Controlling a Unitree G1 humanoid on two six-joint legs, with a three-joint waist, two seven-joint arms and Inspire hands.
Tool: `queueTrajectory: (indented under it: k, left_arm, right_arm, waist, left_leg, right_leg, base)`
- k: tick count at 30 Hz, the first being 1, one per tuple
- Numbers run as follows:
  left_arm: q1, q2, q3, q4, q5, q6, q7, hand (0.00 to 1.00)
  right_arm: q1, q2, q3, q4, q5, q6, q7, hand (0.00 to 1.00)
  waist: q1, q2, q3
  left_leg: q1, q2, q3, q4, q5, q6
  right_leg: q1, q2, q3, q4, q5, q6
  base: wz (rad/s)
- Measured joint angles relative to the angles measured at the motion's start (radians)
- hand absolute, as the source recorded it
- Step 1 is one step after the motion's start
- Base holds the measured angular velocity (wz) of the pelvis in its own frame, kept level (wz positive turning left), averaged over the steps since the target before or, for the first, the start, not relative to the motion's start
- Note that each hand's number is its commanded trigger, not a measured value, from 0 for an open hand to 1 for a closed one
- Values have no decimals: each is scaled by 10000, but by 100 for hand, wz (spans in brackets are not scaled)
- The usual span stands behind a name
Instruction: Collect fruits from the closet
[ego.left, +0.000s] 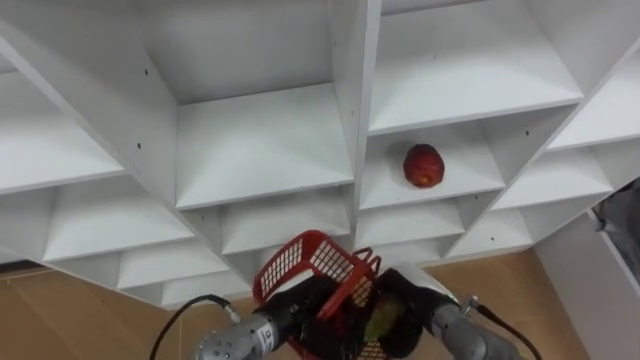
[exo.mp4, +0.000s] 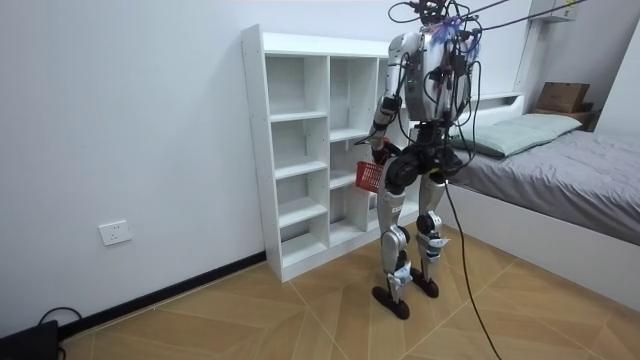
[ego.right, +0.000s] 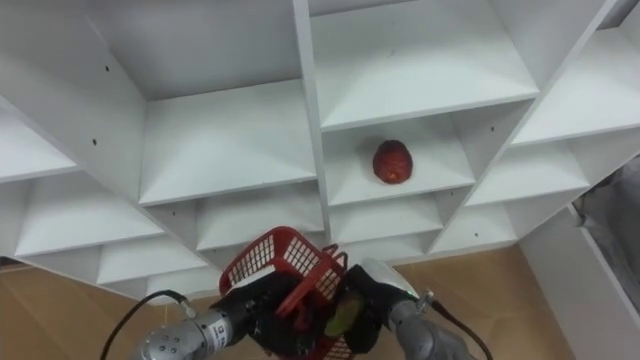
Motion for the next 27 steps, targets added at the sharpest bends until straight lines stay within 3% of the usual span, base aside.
queueTrajectory:
  k: [17, 21, 22, 23, 24, 25, 27]
  left_arm:
    - [-223, -128, -187, -16, -20, -2, -457, 100]
    - [-234, -132, -371, -141, -475, -2, -591, 100]
    - [-233, -139, -385, -160, -677, -2, -696, 100]
    - [-234, -146, -385, -191, -810, -2, -755, 100]
    - [-235, -149, -385, -195, -873, -2, -764, 100]
    - [-235, -147, -383, -197, -987, -2, -795, 100]
    - [-237, -146, -386, -200, -1061, -1, -894, 100]
  right_arm:
    - [-49, 126, -1, 99, -3, 1, 24, 100]
    - [-58, 127, 1, 106, 0, -2, 23, 100]
    - [-69, 129, 1, 106, 0, -9, 21, 84]
    - [-87, 130, -2, 106, 0, -58, 20, 58]
    - [-100, 129, -2, 107, 0, -82, 18, 11]
    - [-137, 132, -2, 111, 0, -84, 7, 0]
    - [-258, 142, -3, 236, 24, -84, -2, 0]
  waist:
    - [1, 121, 1]
    - [10, 124, 3]
    - [35, 123, 3]
    - [56, 124, 3]
    - [66, 124, 3]
    - [84, 124, 3]
    - [109, 123, 3]
  left_leg:
    - [-18, -3, -14, 39, 0, 0]
    - [-19, -3, -14, 49, 1, 1]
    - [-19, -2, -15, 58, 1, 1]
    - [-19, 0, -15, 62, 1, 1]
    - [-19, 0, -13, 64, 1, 1]
    - [-19, 2, -12, 67, 1, 1]
    - [-19, 2, -13, 68, 1, 1]
  right_leg:
    - [-39, -13, 14, 140, -5, -5]
    - [-50, -13, 37, 161, -5, -5]
    - [-51, -11, 75, 169, -5, -5]
    - [-60, -6, 101, 179, -4, -6]
    - [-66, -3, 115, 183, -4, -7]
    - [-70, 1, 129, 194, -3, -7]
    - [-69, 2, 130, 196, -3, -7]
  base:
    - [0]
    - [0]
    - [0]
    - [0]
    - [-4]
    - [0]
    - [0]
